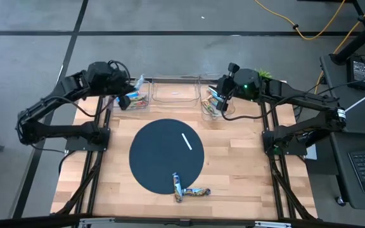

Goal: Pick and place Granola Bars by type
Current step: Put the red chewy bar into the top left transparent bin

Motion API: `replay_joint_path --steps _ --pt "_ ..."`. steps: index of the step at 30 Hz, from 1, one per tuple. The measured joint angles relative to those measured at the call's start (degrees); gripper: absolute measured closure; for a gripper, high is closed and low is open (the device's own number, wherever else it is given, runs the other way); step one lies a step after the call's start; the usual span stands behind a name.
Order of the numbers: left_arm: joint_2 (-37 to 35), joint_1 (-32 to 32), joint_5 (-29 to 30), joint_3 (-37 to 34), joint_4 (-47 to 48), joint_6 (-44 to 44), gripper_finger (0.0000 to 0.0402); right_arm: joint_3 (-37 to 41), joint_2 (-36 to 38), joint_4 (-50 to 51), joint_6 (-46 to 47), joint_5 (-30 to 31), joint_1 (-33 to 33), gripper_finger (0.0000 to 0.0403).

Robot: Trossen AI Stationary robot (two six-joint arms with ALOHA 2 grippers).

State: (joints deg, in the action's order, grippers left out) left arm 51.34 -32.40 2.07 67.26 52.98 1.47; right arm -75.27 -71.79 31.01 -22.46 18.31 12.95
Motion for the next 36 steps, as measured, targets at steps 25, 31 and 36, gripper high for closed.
replay_joint_path --steps 25,31,36 --pt "-0.8 -16.3 2.9 -10.1 5.1 4.3 0.0396 0.0 0.1 1.5 -0.4 0.0 0.0 0.0315" --pt "-0.8 -19.7 2.9 -16.8 4.0 4.3 0.0395 0.0 0.1 1.7 -0.1 0.0 0.0 0.0315" --pt "-0.7 -21.6 2.8 -21.3 3.8 4.0 0.0396 0.0 0.1 2.8 2.7 -0.1 0.0 0.0315"
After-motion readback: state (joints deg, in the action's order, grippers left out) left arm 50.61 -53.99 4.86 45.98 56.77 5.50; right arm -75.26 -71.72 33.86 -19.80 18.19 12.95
